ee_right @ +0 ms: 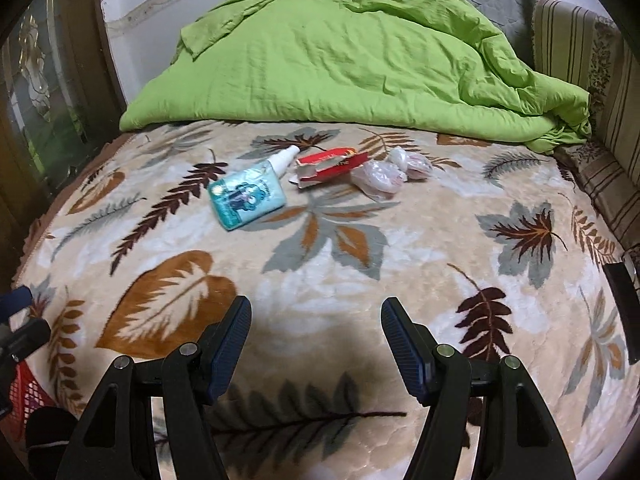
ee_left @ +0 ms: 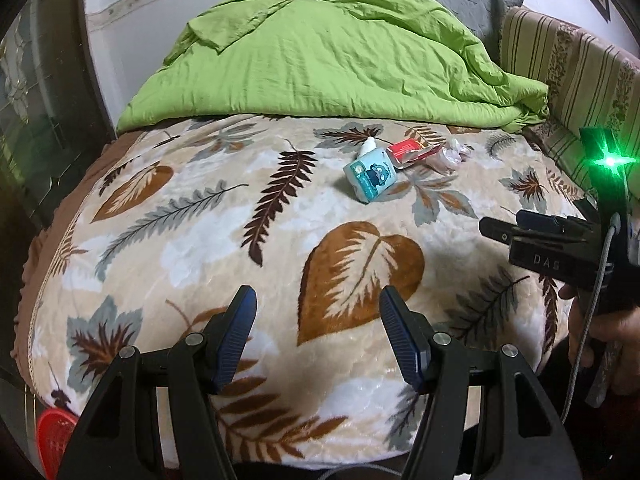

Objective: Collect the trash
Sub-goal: 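Move both open grippers back over the remaining trash on the bed, then grasp the teal bottle with the left gripper while the right grasps the plastic bags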

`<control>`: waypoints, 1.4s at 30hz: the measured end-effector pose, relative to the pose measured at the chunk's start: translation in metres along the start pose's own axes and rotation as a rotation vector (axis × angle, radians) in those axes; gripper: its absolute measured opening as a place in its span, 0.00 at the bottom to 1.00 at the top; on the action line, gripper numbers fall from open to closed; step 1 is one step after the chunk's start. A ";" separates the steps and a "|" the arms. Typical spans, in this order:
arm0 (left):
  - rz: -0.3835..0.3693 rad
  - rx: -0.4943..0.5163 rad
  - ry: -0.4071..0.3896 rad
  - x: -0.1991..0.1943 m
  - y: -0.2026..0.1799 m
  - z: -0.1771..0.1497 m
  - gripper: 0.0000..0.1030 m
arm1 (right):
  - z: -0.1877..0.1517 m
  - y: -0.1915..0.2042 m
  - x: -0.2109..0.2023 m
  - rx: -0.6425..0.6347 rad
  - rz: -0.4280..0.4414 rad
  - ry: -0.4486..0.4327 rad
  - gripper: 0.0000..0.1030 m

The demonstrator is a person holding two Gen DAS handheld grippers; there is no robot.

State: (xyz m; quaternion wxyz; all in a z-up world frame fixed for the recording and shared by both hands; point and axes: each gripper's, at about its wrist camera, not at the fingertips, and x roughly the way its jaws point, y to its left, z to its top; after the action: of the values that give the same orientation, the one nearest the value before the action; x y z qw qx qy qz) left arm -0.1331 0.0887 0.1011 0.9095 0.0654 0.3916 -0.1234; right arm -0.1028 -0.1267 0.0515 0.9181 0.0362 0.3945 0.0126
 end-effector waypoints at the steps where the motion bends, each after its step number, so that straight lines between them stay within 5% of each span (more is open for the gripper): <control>1: 0.000 0.003 0.002 0.003 -0.001 0.002 0.61 | -0.001 -0.002 0.002 0.001 -0.001 0.001 0.70; 13: -0.040 0.060 0.023 0.061 -0.025 0.065 0.61 | -0.001 -0.030 0.018 0.106 0.011 0.015 0.70; 17: -0.088 0.061 0.049 0.104 -0.035 0.100 0.61 | -0.001 -0.041 0.022 0.153 0.025 0.021 0.70; 23: -0.095 0.085 0.191 0.193 -0.050 0.129 0.61 | 0.000 -0.052 0.024 0.198 0.052 0.022 0.70; 25: -0.117 0.075 0.219 0.210 -0.053 0.128 0.54 | 0.000 -0.056 0.024 0.223 0.068 0.021 0.70; 26: -0.113 0.076 0.223 0.213 -0.055 0.126 0.40 | 0.000 -0.059 0.025 0.237 0.075 0.018 0.70; 32: -0.108 0.040 0.121 0.188 -0.060 0.109 0.26 | 0.015 -0.077 0.031 0.292 0.116 0.001 0.64; 37: -0.105 0.015 0.048 0.143 -0.049 0.081 0.25 | 0.050 -0.107 0.043 0.357 0.146 -0.057 0.60; 42: -0.049 -0.033 0.011 0.128 -0.034 0.049 0.25 | 0.090 -0.134 0.081 0.543 0.210 -0.016 0.60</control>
State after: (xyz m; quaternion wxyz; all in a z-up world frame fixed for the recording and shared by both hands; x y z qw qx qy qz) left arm -0.0233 0.0233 0.0411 0.9050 0.0415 0.4000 -0.1387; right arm 0.0173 -0.2609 0.0443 0.8715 0.3212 0.3705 0.0011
